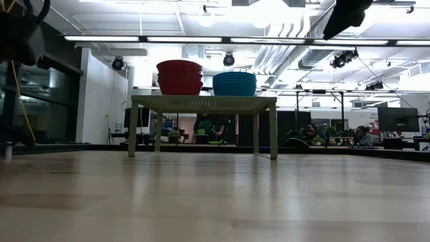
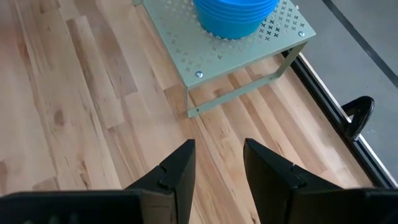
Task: Pick & Place Mini bowls
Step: Stack the white and red bowl on top of the stacked white and red bowls on the shelf
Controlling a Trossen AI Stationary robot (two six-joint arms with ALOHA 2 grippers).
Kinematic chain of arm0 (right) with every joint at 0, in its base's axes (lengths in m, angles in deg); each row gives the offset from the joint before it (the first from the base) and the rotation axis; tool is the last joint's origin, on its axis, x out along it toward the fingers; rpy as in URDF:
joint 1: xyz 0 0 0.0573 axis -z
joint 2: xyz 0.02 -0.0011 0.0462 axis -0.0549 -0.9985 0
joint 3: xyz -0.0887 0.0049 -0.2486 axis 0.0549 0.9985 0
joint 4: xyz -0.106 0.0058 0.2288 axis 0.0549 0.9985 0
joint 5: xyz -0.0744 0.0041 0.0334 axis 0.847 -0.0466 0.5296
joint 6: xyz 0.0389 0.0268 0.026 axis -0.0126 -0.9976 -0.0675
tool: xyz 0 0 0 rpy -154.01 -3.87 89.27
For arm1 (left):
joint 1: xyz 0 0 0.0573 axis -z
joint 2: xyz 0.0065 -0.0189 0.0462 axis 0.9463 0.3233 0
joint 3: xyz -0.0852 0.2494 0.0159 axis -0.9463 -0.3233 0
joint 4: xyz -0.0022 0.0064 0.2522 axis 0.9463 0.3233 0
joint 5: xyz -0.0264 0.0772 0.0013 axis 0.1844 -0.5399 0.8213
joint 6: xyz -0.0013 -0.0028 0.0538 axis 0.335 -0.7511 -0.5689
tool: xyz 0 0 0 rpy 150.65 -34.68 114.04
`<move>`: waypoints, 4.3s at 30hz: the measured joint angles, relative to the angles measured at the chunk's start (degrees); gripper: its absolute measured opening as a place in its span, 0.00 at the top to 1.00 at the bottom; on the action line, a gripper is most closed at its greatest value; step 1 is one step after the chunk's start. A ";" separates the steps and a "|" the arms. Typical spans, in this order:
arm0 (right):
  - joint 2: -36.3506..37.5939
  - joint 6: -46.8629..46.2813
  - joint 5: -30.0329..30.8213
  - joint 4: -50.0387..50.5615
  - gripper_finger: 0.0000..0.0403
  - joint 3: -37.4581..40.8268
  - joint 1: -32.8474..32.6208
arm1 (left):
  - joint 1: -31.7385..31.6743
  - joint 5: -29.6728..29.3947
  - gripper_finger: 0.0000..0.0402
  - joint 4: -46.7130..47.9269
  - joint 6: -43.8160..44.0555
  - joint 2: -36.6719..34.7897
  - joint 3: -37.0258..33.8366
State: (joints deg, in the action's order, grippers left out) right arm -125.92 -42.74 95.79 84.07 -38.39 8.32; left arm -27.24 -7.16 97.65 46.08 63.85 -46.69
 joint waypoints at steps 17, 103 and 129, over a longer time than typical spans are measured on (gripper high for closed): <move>0.00 0.77 0.46 2.95 0.69 -0.02 0.00 | -0.25 -14.58 0.99 2.00 8.48 -0.51 7.00; 15.10 -11.27 -9.88 -14.20 0.69 29.62 0.01 | -84.13 7.77 0.99 27.40 -44.99 12.90 52.94; 15.10 -11.23 -10.19 -14.19 0.69 29.62 0.00 | -83.23 6.83 0.81 25.74 -45.23 15.58 52.92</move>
State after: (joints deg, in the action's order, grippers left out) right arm -110.81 -53.97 85.60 69.88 -8.78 8.32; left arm -110.47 -0.33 123.40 0.85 79.42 6.23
